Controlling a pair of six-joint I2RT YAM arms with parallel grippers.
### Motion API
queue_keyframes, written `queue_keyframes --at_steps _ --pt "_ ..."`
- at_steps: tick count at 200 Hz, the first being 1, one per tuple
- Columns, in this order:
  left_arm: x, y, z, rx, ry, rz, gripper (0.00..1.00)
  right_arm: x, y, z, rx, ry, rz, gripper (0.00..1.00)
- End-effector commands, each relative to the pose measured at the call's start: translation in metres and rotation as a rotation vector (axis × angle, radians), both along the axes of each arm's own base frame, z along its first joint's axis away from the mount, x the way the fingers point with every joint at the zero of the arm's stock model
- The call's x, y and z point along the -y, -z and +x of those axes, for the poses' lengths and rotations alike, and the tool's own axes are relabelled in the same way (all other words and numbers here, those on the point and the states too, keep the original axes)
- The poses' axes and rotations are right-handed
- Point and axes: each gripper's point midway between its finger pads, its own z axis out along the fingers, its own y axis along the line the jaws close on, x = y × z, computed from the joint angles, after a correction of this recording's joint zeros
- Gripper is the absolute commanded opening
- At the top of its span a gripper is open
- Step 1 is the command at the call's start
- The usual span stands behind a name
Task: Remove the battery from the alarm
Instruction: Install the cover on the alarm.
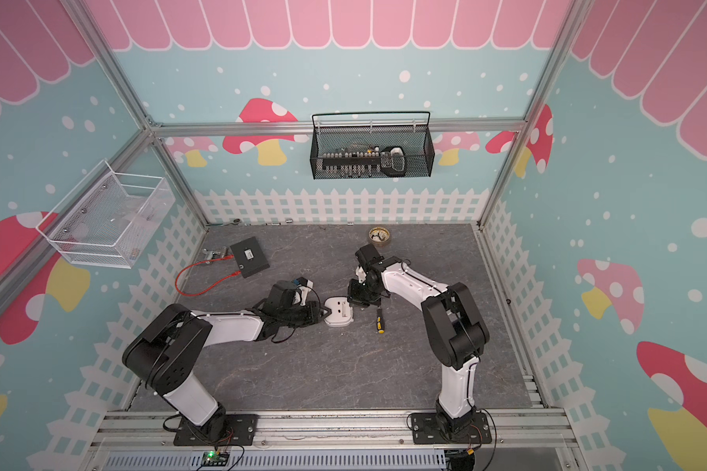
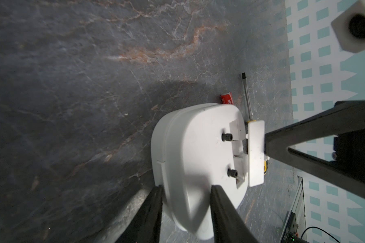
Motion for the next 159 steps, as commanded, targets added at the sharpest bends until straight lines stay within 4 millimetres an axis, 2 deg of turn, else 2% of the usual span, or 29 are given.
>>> queue_keyframes --at_steps 1,159 --pt "-0.0032 0.0056 -0.0084 -0.025 -0.005 0.014 0.4 -0.0041 0.0095 0.0017 -0.013 -0.007 -0.026 0.0" --pt "-0.0029 0.008 -0.0093 -0.03 -0.002 0.012 0.4 -0.009 0.0164 0.0002 -0.014 -0.009 -0.039 0.0"
